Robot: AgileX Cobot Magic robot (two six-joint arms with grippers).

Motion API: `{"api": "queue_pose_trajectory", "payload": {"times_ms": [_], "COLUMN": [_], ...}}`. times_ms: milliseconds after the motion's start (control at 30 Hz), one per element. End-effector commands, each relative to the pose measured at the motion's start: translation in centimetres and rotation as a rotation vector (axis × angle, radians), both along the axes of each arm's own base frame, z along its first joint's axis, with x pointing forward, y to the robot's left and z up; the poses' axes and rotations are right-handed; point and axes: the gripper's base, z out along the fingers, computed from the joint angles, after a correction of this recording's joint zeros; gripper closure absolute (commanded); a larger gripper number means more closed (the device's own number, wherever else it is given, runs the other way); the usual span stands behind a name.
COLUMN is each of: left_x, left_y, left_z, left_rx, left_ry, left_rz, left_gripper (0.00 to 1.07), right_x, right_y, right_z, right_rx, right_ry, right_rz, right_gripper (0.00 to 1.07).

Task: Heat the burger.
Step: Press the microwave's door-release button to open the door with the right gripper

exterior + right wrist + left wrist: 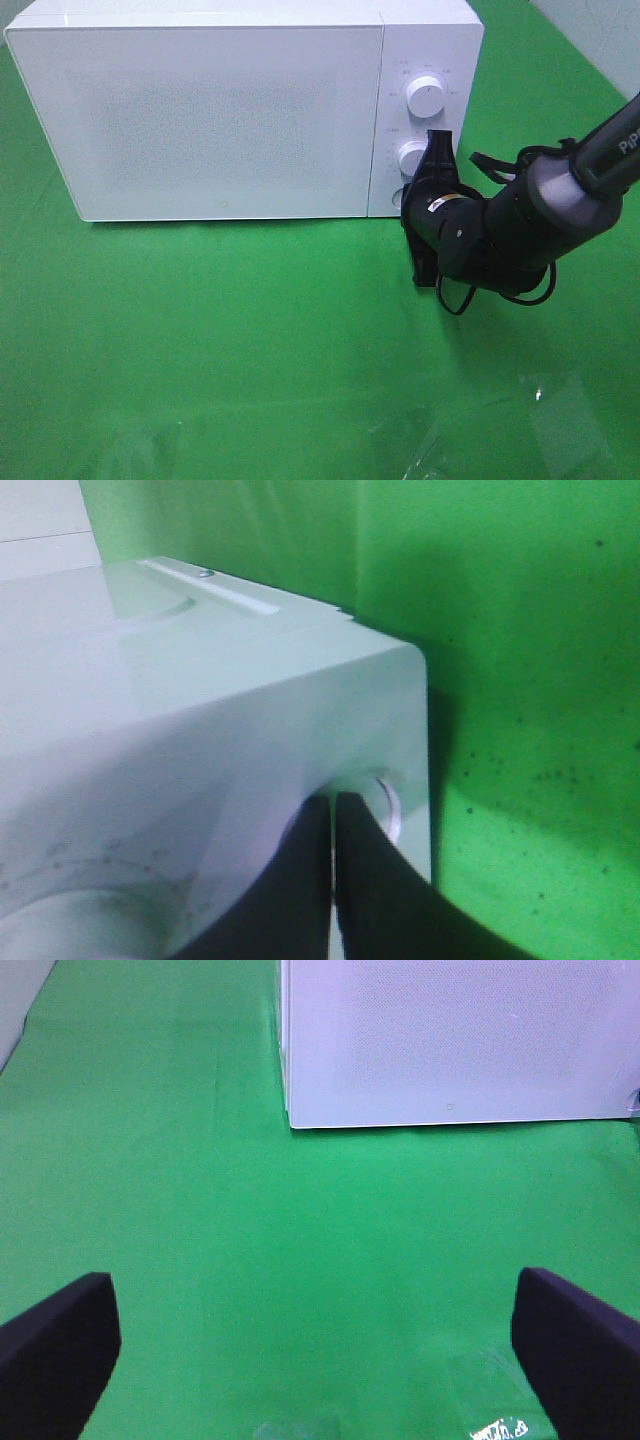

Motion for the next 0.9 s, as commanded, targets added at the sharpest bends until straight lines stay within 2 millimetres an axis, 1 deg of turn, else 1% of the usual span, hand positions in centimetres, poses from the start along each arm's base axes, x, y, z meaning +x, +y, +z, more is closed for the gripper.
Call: {"api": "queue_pose_trajectory", "payload": {"times_ms": [33, 167, 200, 333, 367, 400, 433, 467, 500, 567, 700, 800, 833, 900], "left_x": [-0.1, -0.1, -0.1, -0.1, -0.1, -0.1, -0.1, -0.1, -0.1, -0.1, -0.1, -0.1, -0.1, -0.1], "left_y": [0.0, 0.0, 0.0, 0.0, 0.0, 0.0, 0.0, 0.0, 0.0, 0.0, 0.0, 0.0, 0.0, 0.0], "left_z": [-0.1, -0.1, -0.1, -0.1, -0.1, -0.1, -0.1, -0.1, -0.1, -0.1, -0.1, -0.1, -0.1, -0.1], "left_rx": [-0.004, -0.004, -0.004, -0.004, -0.004, -0.004, -0.004, -0.004, -0.004, -0.004, -0.004, -0.004, -0.004, -0.004], "left_ry": [-0.016, -0.016, -0.016, -0.016, -0.016, -0.016, -0.016, -0.016, -0.016, -0.016, -0.016, -0.016, -0.016, -0.016], "left_rz": [0.003, 0.003, 0.003, 0.003, 0.003, 0.003, 0.003, 0.003, 0.003, 0.003, 0.003, 0.003, 0.003, 0.003], "left_gripper": [0.06, 0.06, 0.06, 0.06, 0.06, 0.06, 0.06, 0.06, 0.06, 0.06, 0.06, 0.06, 0.06, 0.06], "right_x": [0.9, 1.0, 1.2, 1.7, 2.1, 2.1, 2.4, 2.4, 2.7, 2.8, 3.6, 4.0, 4.6, 5.0], "right_y": [-0.6, -0.7, -0.7, -0.4, -0.2, -0.2, -0.1, -0.1, 0.0, 0.0, 0.3, 0.4, 0.3, 0.4], "right_z": [0.2, 0.4, 0.7, 1.4, 1.9, 1.9, 2.4, 2.4, 2.9, 3.2, 4.3, 4.4, 4.5, 4.2], "right_rx": [-0.015, -0.017, -0.018, -0.005, 0.003, 0.003, 0.002, 0.002, 0.006, 0.008, 0.015, -0.002, -0.024, -0.025], "right_ry": [-0.059, -0.087, -0.120, -0.164, -0.209, -0.209, -0.255, -0.255, -0.295, -0.314, -0.379, -0.407, -0.436, -0.438], "right_rz": [-0.033, -0.047, -0.054, -0.046, -0.043, -0.043, -0.041, -0.041, -0.050, -0.056, -0.067, -0.070, -0.075, -0.073], "right_gripper": [1.06, 1.06, 1.06, 1.06, 1.06, 1.06, 1.06, 1.06, 1.06, 1.06, 1.06, 1.06, 1.06, 1.06]}}
